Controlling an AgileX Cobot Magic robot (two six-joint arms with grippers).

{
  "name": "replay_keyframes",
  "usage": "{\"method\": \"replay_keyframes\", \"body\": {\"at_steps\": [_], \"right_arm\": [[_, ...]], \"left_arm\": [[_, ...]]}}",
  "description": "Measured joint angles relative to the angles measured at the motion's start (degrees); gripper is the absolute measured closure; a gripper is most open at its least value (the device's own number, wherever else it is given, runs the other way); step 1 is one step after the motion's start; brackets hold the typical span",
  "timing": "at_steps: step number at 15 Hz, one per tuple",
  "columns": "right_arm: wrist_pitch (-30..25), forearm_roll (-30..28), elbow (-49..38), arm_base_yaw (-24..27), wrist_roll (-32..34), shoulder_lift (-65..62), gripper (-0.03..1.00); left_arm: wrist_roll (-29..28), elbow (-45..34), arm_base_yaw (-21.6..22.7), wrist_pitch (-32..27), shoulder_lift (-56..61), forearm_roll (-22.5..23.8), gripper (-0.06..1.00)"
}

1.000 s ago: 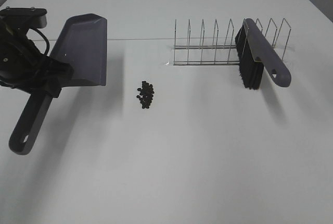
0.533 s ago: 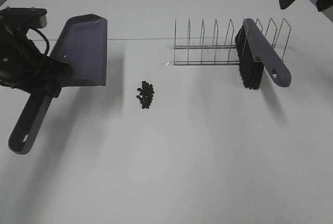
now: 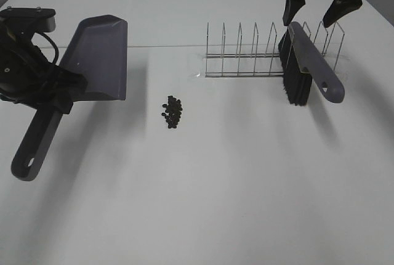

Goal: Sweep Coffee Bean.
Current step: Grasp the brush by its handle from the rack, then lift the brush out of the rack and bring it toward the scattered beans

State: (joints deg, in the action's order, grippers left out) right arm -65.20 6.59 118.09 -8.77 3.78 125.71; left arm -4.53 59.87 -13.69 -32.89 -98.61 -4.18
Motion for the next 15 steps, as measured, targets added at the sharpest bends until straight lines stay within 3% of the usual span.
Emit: {"method": "replay_keyframes", "body": {"at_steps": [3, 7, 11, 15], "right_arm": [[-3.55, -2.98, 8.08, 0.00, 1.89, 9.68, 0.23], [-3.50, -4.93, 8.71, 0.00, 3.15, 13.24, 0.32], [-3.72, -5.73, 8.71, 0.06, 5.90, 14.90, 0.62], [-4.18, -5.27, 8.71, 0.17, 6.02, 14.84, 0.62]], "left_arm": [[0.00, 0.00, 0.00, 0.00, 0.00, 0.00, 0.55], [0.00, 0.00, 0.00, -0.11, 0.00, 0.00, 0.55], [0.00, 0.00, 0.00, -0.86, 0.06, 0.00, 0.55], [0.00, 0.00, 0.00, -0.97, 0.06, 0.00, 0.55]]}}
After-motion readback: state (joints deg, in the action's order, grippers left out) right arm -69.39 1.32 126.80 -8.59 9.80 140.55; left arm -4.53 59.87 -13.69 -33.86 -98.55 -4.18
